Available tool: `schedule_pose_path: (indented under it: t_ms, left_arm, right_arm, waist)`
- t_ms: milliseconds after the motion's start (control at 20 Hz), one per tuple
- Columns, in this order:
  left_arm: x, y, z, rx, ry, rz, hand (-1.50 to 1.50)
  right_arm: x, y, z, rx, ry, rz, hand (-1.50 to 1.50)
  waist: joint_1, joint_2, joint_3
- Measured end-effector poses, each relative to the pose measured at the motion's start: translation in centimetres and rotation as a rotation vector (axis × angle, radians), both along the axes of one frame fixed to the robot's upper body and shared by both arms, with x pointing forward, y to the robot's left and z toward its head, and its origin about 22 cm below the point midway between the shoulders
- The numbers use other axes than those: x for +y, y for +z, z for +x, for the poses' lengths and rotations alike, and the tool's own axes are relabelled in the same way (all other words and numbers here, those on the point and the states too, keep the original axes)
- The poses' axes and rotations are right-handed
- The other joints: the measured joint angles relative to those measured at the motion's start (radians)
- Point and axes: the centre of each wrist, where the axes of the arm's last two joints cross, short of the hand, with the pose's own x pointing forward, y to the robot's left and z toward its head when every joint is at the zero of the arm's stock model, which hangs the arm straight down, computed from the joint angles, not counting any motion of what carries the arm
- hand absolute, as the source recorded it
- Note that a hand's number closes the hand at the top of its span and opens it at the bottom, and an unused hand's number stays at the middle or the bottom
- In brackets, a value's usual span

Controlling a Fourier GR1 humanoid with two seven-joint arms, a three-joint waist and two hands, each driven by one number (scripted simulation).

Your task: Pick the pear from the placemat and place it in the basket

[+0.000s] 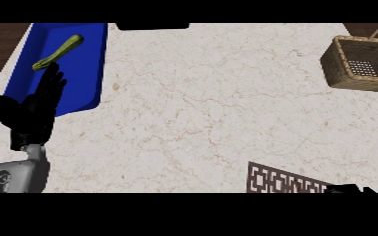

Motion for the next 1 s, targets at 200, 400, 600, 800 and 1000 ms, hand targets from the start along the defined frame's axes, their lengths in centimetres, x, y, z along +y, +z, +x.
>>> schedule_pose_path:
  t_ms: [200, 400, 600, 800, 1000]
  left_arm:
    - [-0.4, 0.1, 0.0, -0.001, -0.005, -0.001, 0.0]
    - [-1.1, -0.3, 0.1, -0.006, -0.017, -0.002, 0.0]
    - [-1.6, -0.4, 0.4, -0.005, -0.031, -0.005, 0.0]
    - [-1.7, -0.2, 0.5, -0.008, -0.04, -0.008, 0.0]
    - [-2.2, -0.1, 0.7, -0.007, -0.043, -0.003, 0.0]
  right_arm:
    - [-2.7, 4.9, -1.1, -0.079, -0.057, 0.019, 1.5]
    - [-4.2, 9.3, -1.6, -0.112, -0.131, 0.013, 1.5]
    - [-5.2, 12.5, -0.8, -0.12, -0.232, 0.018, 1.5]
    - [-5.8, 15.6, 0.6, -0.121, -0.318, 0.079, 1.5]
    - [-5.9, 19.0, 2.3, -0.13, -0.379, 0.091, 1.5]
  waist:
    - [0.007, 0.002, -0.001]
    - [0.018, 0.005, -0.001]
    - [0.032, 0.008, -0.002]
    - [0.042, 0.009, -0.002]
    - [0.048, 0.01, -0.001]
